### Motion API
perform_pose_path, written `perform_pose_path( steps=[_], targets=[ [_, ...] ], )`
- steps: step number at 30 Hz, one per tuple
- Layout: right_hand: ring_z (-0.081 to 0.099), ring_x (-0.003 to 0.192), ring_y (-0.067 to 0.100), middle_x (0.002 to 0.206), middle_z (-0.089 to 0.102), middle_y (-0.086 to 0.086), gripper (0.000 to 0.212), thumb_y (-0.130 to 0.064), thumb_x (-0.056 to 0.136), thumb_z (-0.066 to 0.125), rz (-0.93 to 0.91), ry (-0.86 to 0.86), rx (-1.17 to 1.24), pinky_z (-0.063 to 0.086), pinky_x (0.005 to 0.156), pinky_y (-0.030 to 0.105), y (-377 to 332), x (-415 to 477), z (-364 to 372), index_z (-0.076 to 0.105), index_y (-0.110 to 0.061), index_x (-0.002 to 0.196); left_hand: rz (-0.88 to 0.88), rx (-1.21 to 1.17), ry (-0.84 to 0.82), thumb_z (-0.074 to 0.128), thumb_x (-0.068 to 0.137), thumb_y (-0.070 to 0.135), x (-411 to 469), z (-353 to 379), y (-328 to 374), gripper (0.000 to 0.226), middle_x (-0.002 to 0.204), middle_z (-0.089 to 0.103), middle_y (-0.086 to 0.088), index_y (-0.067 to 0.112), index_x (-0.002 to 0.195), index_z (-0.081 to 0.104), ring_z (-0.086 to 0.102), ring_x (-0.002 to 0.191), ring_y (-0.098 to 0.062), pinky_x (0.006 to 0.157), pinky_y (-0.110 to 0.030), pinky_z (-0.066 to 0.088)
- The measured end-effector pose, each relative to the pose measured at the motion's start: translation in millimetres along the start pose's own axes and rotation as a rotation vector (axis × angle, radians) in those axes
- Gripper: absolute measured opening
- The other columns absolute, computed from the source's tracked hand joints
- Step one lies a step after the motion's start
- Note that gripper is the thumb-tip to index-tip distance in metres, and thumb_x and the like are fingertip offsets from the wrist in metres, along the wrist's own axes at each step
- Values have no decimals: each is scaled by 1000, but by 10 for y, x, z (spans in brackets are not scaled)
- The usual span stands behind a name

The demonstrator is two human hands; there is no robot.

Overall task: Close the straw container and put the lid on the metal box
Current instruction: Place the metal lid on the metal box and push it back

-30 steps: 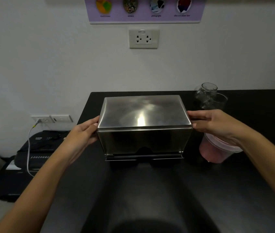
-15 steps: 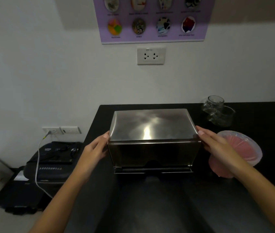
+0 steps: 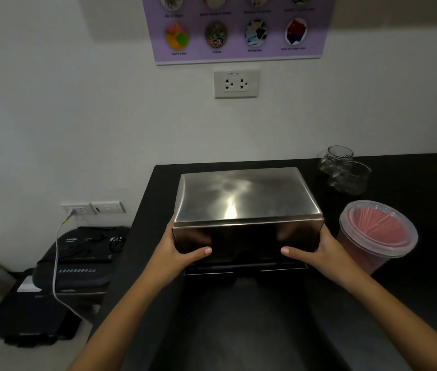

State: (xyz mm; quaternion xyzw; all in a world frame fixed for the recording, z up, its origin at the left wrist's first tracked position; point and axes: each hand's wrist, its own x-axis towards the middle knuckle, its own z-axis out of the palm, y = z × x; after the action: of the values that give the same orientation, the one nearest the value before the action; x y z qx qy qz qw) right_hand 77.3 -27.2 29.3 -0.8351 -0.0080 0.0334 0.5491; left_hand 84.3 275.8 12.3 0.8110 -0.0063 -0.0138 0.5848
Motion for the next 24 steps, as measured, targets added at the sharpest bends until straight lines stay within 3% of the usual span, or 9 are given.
perform_pose_path(
  steps=[4,11,14,24],
  targets=[
    [49,99,5,99,51,-19,62,-22,65,78,-38,84,-48,36,82,17,27,13,53,36,-34,109,4,36,49,80,41,51,35,20,-65,97,109,64,6,23,126,43,60,102,-5,80,-13,48],
    [49,102,8,106,54,-8,57,-21,66,77,-46,96,-90,36,86,23,45,32,46,39,-30,108,26,32,86,81,40,48,61,19,-76,93,98,62,19,31,124,44,56,90,18,66,1,43],
    [50,104,8,109,54,-7,58,-19,66,77,-39,85,-77,37,88,22,33,66,48,40,-28,109,33,24,77,81,40,48,105,-11,-70,91,99,60,21,37,121,41,56,90,18,66,1,43],
    [50,105,10,109,55,-6,57,-16,67,77,-35,90,-53,37,91,24,-33,310,140,40,-28,109,35,12,73,81,39,46,375,-112,-112,96,97,62,17,28,125,43,57,89,16,63,1,42]
  ],
)
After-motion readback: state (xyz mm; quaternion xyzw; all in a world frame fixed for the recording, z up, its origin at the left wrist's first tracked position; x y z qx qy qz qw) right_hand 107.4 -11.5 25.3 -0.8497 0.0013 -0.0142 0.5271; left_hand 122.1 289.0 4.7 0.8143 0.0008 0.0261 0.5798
